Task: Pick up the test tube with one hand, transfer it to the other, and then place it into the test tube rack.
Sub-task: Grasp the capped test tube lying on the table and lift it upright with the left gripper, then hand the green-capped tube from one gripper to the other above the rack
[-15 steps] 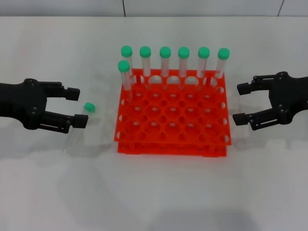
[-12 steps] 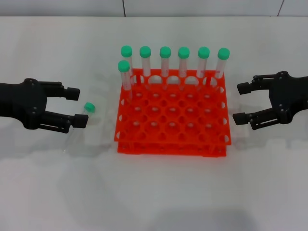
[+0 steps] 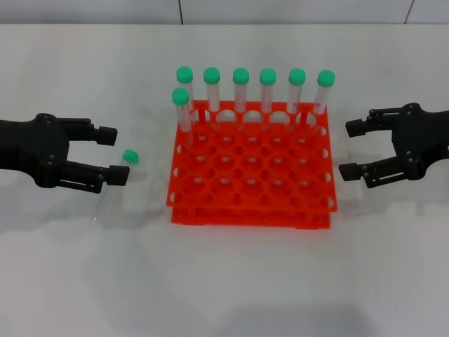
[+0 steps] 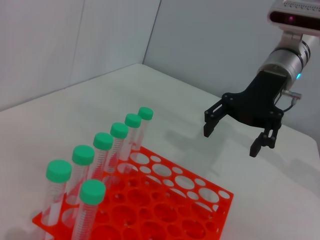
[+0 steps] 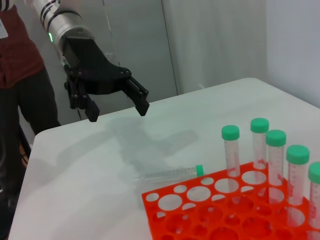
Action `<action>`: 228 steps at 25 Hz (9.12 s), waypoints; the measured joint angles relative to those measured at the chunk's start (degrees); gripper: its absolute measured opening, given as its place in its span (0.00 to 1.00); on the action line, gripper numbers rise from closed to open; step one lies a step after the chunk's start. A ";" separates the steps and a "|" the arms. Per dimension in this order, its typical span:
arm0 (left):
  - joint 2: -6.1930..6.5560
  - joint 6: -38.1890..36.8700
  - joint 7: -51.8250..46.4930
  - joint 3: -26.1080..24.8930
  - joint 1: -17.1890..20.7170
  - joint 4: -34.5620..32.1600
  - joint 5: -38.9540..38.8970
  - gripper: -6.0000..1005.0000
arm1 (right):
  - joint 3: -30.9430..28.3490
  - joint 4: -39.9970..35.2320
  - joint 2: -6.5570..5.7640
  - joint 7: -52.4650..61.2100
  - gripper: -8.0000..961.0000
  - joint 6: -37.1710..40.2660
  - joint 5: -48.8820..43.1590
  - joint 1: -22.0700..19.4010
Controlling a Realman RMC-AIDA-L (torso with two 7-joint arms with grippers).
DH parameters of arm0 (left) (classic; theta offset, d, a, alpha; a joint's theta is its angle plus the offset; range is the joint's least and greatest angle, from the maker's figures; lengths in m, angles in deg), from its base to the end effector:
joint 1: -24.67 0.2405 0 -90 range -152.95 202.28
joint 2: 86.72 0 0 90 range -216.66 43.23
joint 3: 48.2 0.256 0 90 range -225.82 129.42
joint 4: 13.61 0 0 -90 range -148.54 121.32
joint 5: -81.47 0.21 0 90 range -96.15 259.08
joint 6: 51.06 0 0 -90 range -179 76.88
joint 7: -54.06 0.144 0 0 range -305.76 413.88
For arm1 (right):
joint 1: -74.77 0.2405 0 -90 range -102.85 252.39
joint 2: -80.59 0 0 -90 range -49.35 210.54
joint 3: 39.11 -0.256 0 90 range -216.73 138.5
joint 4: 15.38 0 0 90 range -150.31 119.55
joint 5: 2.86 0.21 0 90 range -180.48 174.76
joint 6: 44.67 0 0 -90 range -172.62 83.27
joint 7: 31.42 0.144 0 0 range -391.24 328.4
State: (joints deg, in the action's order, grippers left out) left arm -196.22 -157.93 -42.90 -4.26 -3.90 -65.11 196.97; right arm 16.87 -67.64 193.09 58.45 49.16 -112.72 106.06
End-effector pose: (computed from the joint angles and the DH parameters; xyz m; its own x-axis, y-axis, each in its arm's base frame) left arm -0.2575 0.3170 0.0875 0.8395 0.4242 0.3395 0.4547 -0.8906 -0.0117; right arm 0.2217 0.3479 0.0438 0.9211 -0.2192 -0.3218 -0.2671 -0.9571 -0.1127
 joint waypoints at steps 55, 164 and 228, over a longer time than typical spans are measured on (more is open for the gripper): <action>-1.59 9.31 -41.99 2.60 -17.77 4.80 44.59 0.88 | -0.17 -0.33 2.19 -0.03 0.89 -0.96 1.15 1.00; -5.35 18.04 -46.30 10.03 -20.05 10.90 46.83 0.28 | -0.17 -0.25 2.55 -1.28 0.89 -0.94 1.41 -0.71; -4.87 30.48 3.00 2.20 -17.21 15.22 -9.38 0.20 | -3.43 0.33 2.55 -5.68 0.89 -1.21 8.50 -3.46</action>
State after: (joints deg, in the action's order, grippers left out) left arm -201.09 -127.45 -39.89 -2.06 -21.10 -49.90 187.59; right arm 13.44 -67.31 195.64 52.76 47.95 -104.22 102.60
